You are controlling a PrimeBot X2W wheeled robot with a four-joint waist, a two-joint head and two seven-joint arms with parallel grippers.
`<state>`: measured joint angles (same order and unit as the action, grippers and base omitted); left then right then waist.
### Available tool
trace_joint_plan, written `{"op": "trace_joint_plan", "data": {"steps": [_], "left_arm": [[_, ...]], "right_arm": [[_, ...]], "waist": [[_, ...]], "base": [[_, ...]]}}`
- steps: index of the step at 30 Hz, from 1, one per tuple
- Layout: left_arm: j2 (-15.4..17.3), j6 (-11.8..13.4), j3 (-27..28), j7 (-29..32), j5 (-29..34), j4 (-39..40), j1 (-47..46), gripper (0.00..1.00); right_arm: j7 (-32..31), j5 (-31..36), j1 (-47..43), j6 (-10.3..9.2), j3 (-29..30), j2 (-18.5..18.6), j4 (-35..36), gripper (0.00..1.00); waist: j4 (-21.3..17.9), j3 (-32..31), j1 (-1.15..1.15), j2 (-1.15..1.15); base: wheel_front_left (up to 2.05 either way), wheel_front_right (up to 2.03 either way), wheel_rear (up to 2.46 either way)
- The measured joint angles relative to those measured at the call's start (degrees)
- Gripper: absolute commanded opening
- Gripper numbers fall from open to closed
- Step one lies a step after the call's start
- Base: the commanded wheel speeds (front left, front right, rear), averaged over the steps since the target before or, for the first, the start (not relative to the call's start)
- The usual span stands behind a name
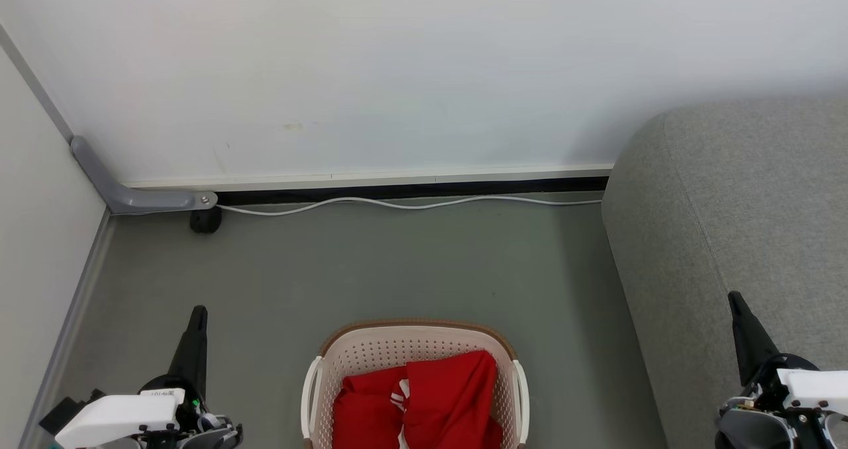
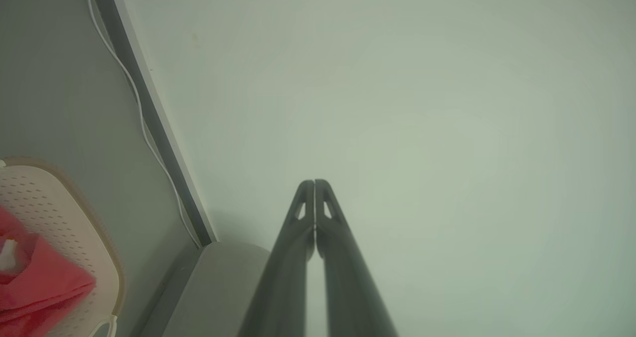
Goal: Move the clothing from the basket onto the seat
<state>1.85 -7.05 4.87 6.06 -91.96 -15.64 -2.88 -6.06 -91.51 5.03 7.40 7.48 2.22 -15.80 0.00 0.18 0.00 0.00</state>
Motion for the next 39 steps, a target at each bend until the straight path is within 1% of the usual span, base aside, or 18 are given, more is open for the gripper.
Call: {"op": "trace_joint_plan", "data": {"steps": [39], "left_arm": [[0.0,0.0,0.0,0.0,0.0,0.0,0.0,0.00]], "right_arm": [[0.0,0.0,0.0,0.00,0.0,0.0,0.0,0.00]], "waist": [[0.0,0.0,0.00,0.00]], "base": [[0.00,0.00,0.00]]}}
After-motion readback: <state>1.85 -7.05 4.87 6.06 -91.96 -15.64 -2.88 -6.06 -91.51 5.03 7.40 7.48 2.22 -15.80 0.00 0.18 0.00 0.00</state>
